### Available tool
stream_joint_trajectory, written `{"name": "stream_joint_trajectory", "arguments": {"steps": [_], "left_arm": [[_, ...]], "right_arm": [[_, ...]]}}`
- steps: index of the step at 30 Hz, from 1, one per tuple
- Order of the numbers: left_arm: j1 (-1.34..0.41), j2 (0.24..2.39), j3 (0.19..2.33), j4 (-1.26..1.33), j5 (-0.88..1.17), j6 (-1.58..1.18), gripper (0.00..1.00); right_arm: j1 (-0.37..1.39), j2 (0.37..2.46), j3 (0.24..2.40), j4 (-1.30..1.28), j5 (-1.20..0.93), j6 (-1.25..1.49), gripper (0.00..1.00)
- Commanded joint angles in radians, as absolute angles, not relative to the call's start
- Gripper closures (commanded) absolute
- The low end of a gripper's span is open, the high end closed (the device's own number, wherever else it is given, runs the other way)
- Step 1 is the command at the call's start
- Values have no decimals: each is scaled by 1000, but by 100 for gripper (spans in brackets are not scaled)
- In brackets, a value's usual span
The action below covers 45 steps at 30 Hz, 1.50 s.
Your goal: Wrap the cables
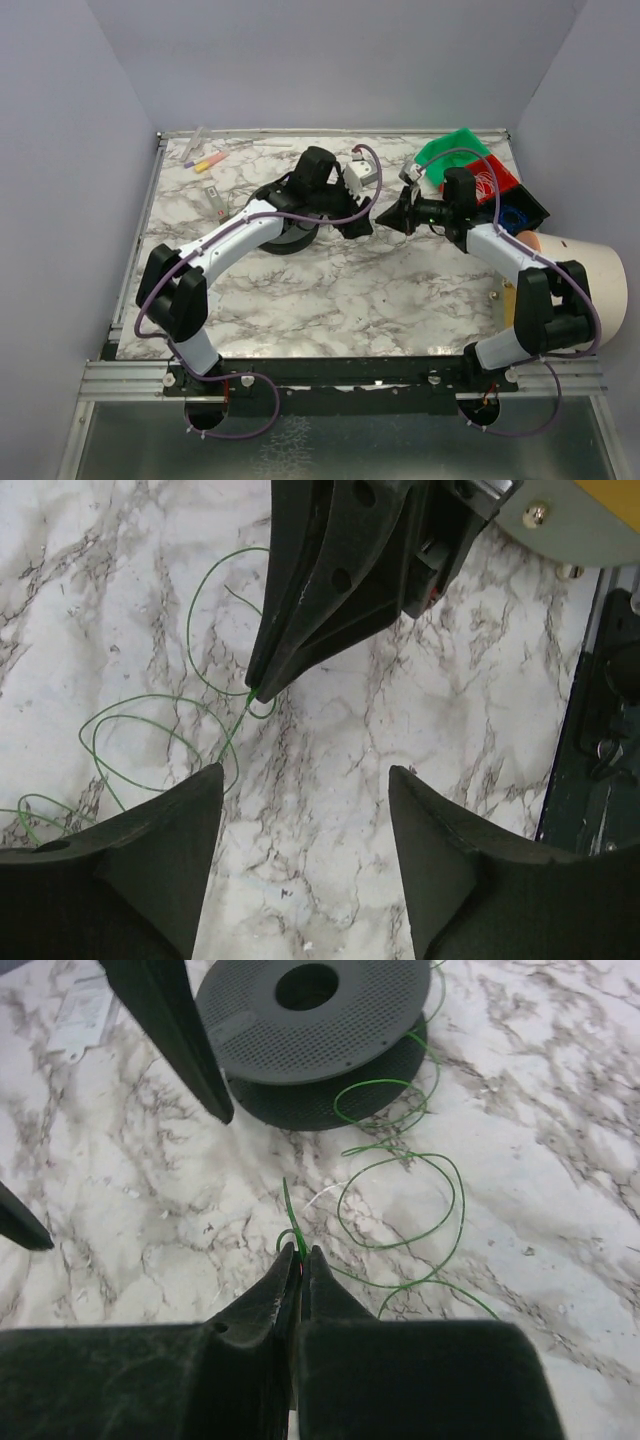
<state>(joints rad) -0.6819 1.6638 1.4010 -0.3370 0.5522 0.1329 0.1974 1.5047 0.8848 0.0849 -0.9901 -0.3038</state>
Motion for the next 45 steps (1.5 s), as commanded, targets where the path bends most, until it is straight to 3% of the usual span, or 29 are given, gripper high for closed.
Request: {"name": "stream_joint_trajectory", "arguments": {"steps": [1, 4, 6, 23, 28, 37, 40, 44, 45], "left_arm": [[-678, 1727, 1427, -258, 577, -66, 39], [-680, 1764, 1432, -232, 498, -123, 54], [-680, 1795, 1438, -218, 478, -143, 58], [-632, 1836, 1486, -129, 607, -197, 62], [-618, 1835, 1480, -115, 614, -200, 69], [-614, 1845, 1474, -99, 679, -204, 71], [-614, 1851, 1474, -93, 686, -207, 79], [-614, 1860, 1477, -88, 698, -215, 100], [-614, 1860, 1479, -87, 697, -218, 100]], "right_arm": [[198, 1462, 850, 287, -826, -98, 100], [198, 1454, 844, 314, -836, -45, 99], [198, 1452, 841, 325, -847, -20, 99], [198, 1501, 851, 315, -931, -4, 100], [198, 1506, 854, 322, -961, 38, 99], [198, 1512, 857, 328, -984, 57, 100], [198, 1515, 859, 332, -998, 70, 99], [198, 1517, 858, 338, -1013, 80, 100], [198, 1518, 860, 338, -1017, 80, 100]]}}
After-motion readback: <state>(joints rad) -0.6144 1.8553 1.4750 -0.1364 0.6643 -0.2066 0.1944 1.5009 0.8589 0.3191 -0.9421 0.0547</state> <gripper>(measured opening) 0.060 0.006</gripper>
